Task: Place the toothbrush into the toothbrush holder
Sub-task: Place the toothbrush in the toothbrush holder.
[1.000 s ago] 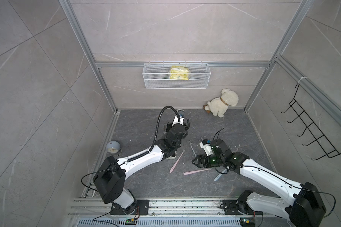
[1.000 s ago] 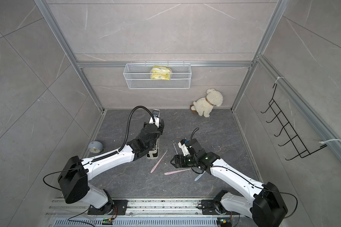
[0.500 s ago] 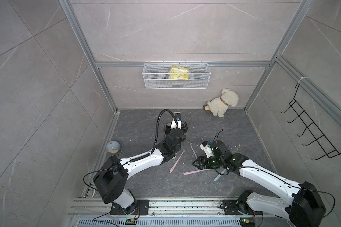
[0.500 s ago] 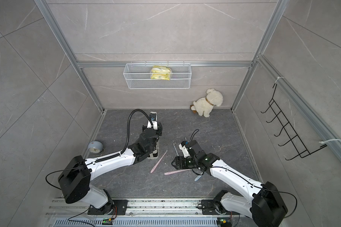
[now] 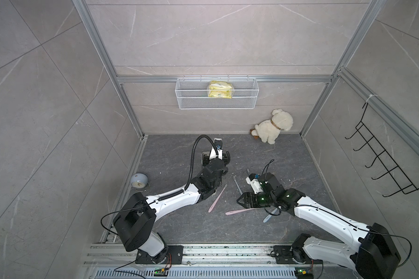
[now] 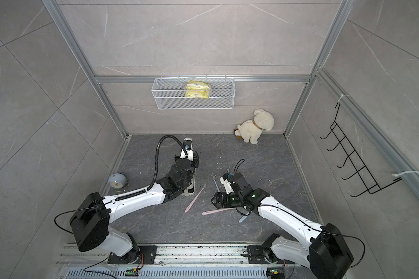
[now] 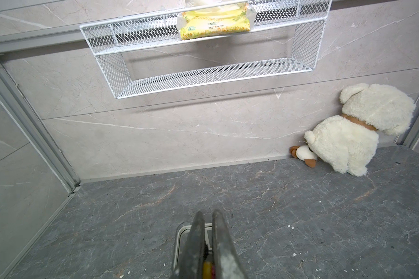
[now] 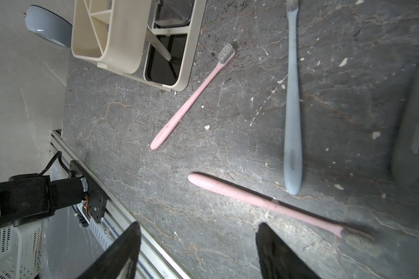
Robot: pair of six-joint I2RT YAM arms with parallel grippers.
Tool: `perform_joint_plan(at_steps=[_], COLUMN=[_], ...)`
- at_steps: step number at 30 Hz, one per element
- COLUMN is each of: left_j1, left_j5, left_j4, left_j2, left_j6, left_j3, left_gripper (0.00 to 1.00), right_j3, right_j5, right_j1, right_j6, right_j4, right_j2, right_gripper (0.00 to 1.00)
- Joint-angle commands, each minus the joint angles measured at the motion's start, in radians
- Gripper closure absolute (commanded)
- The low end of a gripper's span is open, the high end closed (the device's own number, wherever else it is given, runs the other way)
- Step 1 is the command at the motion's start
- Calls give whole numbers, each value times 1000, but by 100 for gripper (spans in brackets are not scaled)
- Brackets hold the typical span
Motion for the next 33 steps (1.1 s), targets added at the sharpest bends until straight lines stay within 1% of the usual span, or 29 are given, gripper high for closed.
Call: perform_joint_plan(at_steps=[1,10,19,22,26,29,33], left_j1=[-6,-6,-5,-6,-5,-10,-19], left_j5=[1,-4,7,6,-13,-22,-41], left_j4=[-12,0,-2,53,177,231,278], left_j2=[-27,-51,-60,-49,-26,-13,21], left_j6=[42,86,64,54,47,21,27], left_j3=[32,33,32,-8,-84,-130,-155], left_gripper=[100,100,100,100,100,100,100], right_j3=[-10,-5,0,-6,-14,-15,-14], right_j5=[5,4,-6,-2,1,2,5], right_j1=[4,4,4,4,4,4,4], right_j6=[16,18,29,28,27,25,20], right_j4=[21,31,47,45,45,45,45], right_j2=[14,25,39,34,34,34,40], right_gripper=[24,24,24,24,24,24,24])
